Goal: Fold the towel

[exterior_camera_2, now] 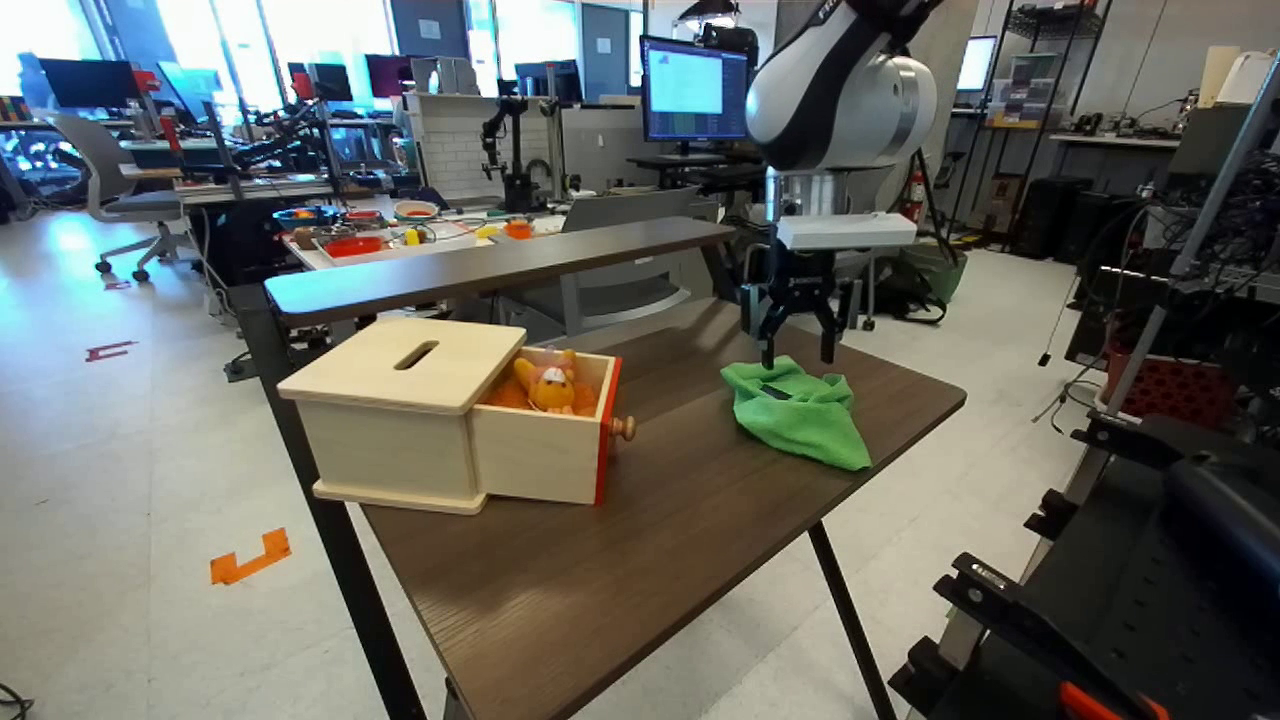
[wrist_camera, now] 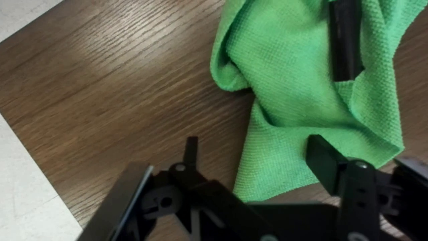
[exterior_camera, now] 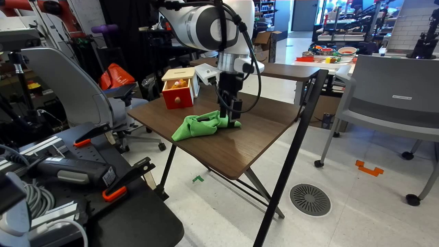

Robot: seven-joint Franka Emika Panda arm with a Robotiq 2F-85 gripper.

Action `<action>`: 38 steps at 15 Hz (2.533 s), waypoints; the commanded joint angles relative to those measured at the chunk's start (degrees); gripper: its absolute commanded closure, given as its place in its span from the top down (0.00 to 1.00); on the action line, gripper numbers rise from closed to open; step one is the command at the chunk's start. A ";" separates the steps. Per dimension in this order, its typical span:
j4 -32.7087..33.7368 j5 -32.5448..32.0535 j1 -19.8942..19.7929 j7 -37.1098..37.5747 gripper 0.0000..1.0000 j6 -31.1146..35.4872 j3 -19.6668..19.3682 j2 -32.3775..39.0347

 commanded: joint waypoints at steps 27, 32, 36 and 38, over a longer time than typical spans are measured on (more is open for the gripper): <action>4.04 1.15 -1.63 5.10 0.00 1.30 -5.04 -14.10; 0.35 1.62 0.25 3.49 0.00 0.76 -3.32 -14.89; -4.39 1.98 1.24 1.92 0.00 0.20 -1.50 -14.30; -7.22 1.61 1.74 1.37 0.00 0.34 -1.19 -14.23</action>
